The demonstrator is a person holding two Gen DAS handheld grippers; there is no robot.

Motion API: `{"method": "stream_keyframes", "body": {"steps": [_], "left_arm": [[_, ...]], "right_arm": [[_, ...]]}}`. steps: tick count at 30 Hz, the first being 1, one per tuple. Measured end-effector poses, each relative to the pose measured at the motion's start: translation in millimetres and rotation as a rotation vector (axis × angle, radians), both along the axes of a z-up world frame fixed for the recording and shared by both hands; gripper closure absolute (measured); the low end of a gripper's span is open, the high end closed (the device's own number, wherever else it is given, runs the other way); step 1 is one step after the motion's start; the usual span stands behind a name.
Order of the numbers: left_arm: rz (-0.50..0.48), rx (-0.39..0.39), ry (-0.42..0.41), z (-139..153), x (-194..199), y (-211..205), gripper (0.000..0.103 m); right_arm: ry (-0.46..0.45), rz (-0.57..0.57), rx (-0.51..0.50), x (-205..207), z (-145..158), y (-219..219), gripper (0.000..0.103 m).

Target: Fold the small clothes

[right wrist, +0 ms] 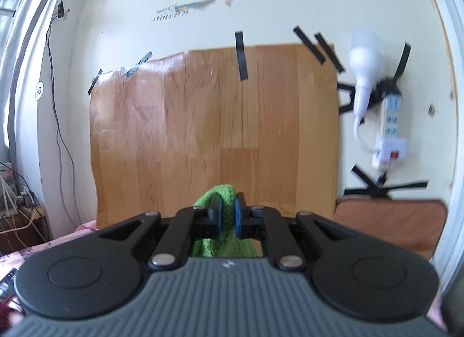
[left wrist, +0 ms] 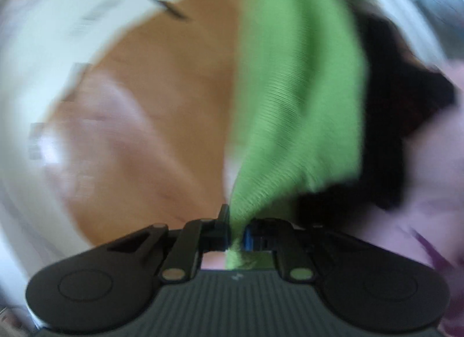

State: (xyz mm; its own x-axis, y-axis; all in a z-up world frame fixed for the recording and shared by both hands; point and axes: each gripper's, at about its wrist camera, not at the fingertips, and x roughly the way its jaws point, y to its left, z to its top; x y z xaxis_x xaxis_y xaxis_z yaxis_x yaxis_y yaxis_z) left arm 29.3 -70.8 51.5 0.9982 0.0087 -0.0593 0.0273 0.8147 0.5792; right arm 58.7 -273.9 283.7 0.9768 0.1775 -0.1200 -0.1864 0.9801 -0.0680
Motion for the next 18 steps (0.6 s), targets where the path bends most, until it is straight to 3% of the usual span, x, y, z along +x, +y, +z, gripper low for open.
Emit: {"method": "stream_keyframes", "body": {"steps": [4,10,15,18], "left_arm": [[0.056,-0.183,-0.159,80.5,-24.9,46.8,0.094],[0.012,-0.315,-0.391,186.8,-94.1,65.9,0.095],[-0.035,-0.345,-0.5,253.2,-127.7,66.2,0.094],[-0.047,-0.332,-0.478,275.4,-120.9,64.5,0.094]], "right_arm": [[-0.062,-0.001,0.013,-18.3,18.5,-6.1,0.092],[-0.228,0.063,0.045,-67.4,68.9,-1.1,0.092],[-0.295,0.1,0.077,-100.8,119.1,-1.0,0.092],[-0.281,0.11,0.099,-102.4,132.4,-2.0,0.092]]}}
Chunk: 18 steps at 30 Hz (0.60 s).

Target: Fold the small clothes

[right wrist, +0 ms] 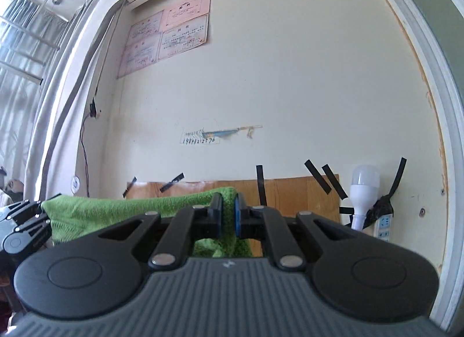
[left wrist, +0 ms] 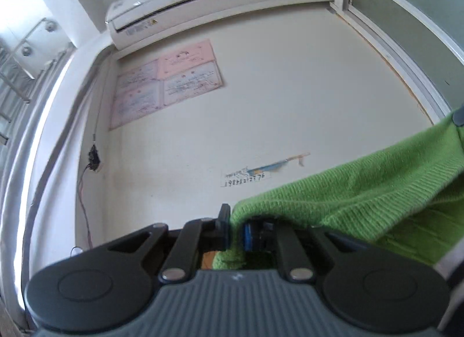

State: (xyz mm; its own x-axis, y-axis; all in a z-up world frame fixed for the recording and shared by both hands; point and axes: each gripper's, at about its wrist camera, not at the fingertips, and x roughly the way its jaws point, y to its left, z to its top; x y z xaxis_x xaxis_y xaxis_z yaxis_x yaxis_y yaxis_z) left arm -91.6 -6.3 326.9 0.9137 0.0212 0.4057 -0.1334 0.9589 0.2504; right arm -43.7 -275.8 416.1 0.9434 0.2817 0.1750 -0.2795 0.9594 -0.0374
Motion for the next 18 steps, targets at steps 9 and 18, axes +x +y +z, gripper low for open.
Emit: {"method": "stream_keyframes", "body": {"steps": [9,18], "left_arm": [[0.078,0.026,0.518,-115.5,151.2,4.5,0.094],[0.203,0.079,0.9,-326.0,254.2,-11.3,0.093]], "right_arm": [[0.367,-0.097,-0.019,125.0,-111.6,14.3,0.092],[0.754,-0.28,-0.185,266.7,-318.0,54.0,0.092]]}}
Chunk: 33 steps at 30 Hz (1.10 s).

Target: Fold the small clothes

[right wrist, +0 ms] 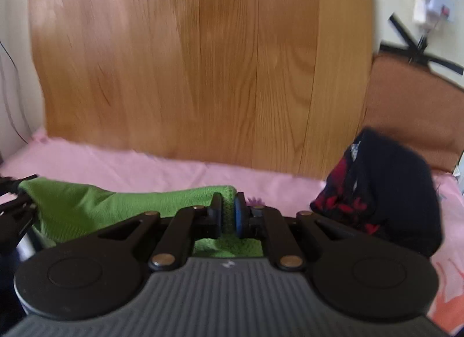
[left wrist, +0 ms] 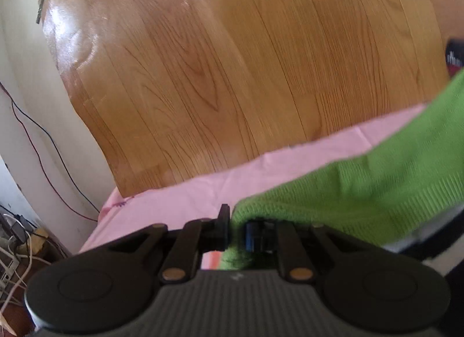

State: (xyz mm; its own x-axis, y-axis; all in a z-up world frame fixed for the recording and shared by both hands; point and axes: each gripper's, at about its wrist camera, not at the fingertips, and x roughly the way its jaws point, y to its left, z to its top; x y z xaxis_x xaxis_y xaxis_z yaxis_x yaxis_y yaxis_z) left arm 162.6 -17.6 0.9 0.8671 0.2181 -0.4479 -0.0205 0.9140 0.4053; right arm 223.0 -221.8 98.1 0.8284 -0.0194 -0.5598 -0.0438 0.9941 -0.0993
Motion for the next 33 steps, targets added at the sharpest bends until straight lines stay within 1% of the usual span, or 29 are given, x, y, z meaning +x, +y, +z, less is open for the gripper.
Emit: {"method": "stream_keyframes", "body": {"steps": [1,3,7,11,15,19,27,33], "left_arm": [[-0.003,0.009,-0.015,-5.5,0.0,-1.3,0.091],[-0.009,0.018,-0.031,-14.0,-1.9,-3.5,0.091],[-0.002,0.006,-0.023,-12.1,4.4,-1.5,0.09],[0.004,0.017,0.003,-4.8,17.9,-7.5,0.09],[-0.002,0.037,0.018,-6.9,19.4,-10.8,0.09],[-0.001,0.036,0.03,-7.2,20.4,-9.8,0.09],[0.001,0.044,0.033,-9.5,20.5,-10.0,0.089],[0.006,0.049,0.039,-9.3,20.8,-9.8,0.086]], "right_arm": [[-0.004,-0.004,-0.031,4.1,-8.9,2.9,0.092],[0.003,-0.003,-0.044,11.8,-21.2,3.9,0.091],[0.004,0.009,-0.068,23.9,-29.9,-0.2,0.091],[0.018,0.008,-0.062,30.8,-33.6,-4.9,0.091],[0.034,0.006,-0.059,36.6,-39.6,-8.1,0.09],[0.038,0.009,-0.055,39.2,-41.8,-9.3,0.088],[0.038,0.015,-0.061,40.0,-43.7,-8.7,0.087],[0.036,0.015,-0.069,39.1,-45.0,-7.6,0.087]]}}
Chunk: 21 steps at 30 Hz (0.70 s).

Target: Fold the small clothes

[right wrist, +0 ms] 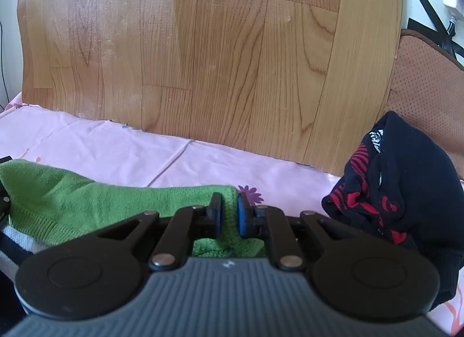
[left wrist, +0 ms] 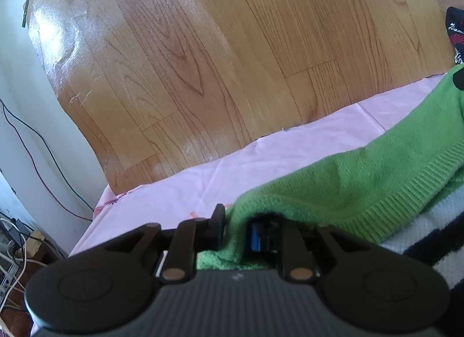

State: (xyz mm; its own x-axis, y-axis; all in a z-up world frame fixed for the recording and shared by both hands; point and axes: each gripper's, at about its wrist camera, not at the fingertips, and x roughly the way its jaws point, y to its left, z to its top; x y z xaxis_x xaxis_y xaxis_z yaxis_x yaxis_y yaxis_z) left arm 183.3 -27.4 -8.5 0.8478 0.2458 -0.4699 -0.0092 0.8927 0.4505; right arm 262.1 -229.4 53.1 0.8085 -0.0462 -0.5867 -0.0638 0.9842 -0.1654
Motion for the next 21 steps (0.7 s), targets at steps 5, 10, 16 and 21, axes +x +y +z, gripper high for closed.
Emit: {"method": "stream_keyframes", "body": {"steps": [5,10,16,21], "left_arm": [[0.004,-0.027,0.015,1.1,2.0,3.6,0.083],[0.009,-0.011,0.02,-1.2,3.1,0.5,0.083],[0.013,-0.023,0.021,-1.0,2.5,1.9,0.081],[0.015,-0.045,0.028,-0.1,3.5,5.1,0.079]], "right_arm": [[-0.015,0.004,0.042,-5.7,8.6,-7.4,0.064],[-0.079,-0.025,0.091,-26.7,34.3,-31.8,0.062],[-0.068,0.044,0.062,-58.4,35.1,-28.3,0.058],[-0.049,0.106,-0.022,-78.7,19.4,-13.0,0.054]]}}
